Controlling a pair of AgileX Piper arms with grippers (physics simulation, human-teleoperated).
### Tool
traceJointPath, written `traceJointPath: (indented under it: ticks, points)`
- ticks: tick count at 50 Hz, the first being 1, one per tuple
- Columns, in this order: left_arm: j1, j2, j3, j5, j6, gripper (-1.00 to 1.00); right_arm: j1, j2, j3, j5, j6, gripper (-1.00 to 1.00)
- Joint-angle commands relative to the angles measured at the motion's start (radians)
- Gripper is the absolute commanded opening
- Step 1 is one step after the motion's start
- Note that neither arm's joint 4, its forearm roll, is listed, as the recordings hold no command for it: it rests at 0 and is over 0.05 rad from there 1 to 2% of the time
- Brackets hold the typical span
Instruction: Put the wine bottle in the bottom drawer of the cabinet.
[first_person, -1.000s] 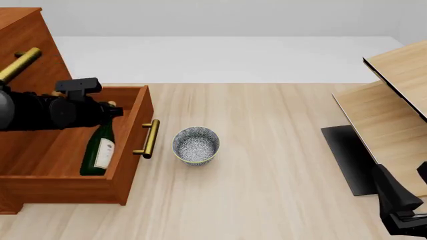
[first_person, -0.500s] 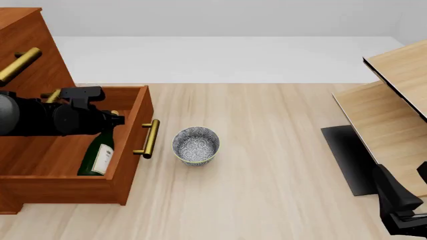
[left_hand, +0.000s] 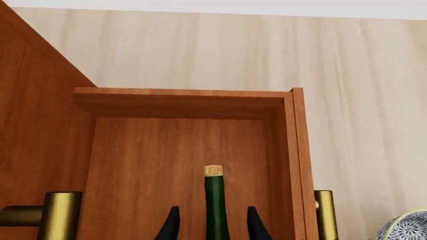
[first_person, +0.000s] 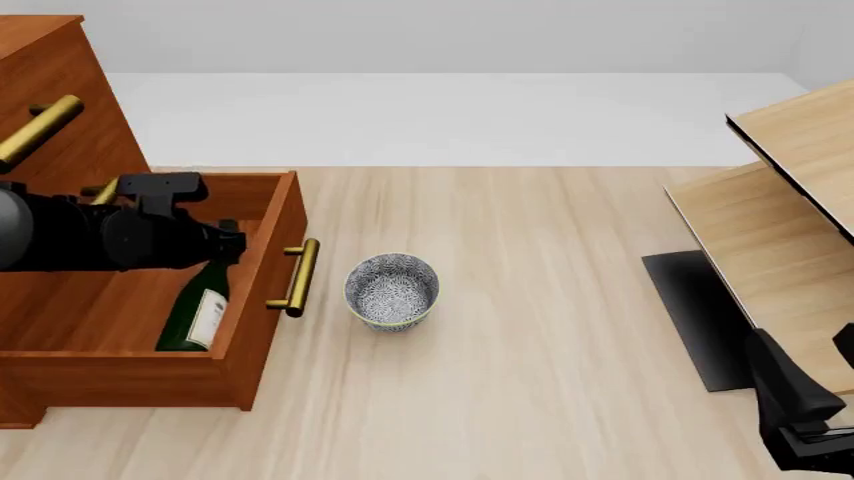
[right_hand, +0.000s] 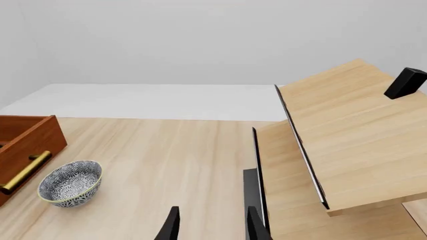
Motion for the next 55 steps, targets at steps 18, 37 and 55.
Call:
traceJointPath:
  ticks: [18,37,55]
  points:
    - [0.017,-0.083,-0.020,0.054,0.029,1.00,0.001,0.005,0.000,-0.007,0.002,1.00]
    - [-0.025,-0.344,-0.041,0.195,0.014,1.00,0.013,0.010,0.000,-0.009,-0.004,1.00]
    - [-0.087,-0.665,-0.134,0.422,0.029,1.00,0.023,0.016,0.000,-0.016,-0.009,1.00]
